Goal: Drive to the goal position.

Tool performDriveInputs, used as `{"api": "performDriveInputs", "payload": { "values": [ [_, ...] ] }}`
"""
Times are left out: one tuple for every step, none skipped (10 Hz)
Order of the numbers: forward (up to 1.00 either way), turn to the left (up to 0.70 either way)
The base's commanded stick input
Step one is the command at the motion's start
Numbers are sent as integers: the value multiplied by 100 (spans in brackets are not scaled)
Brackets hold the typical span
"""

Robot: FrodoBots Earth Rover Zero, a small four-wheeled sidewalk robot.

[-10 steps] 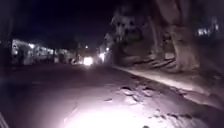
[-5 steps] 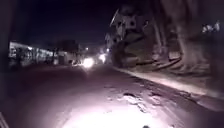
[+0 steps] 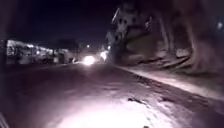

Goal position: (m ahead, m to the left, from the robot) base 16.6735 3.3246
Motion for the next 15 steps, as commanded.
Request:
{"api": "performDriveInputs", "payload": {
  "values": [
    [70, 0],
    [70, 0],
    [70, 0],
    [70, 0],
    [70, 0],
    [70, 0],
    [70, 0],
    [70, 10],
    [70, 35],
    [70, 35],
    [70, 2],
    [70, 0],
    [70, 0],
    [70, 0],
    [70, 21]
  ]
}}
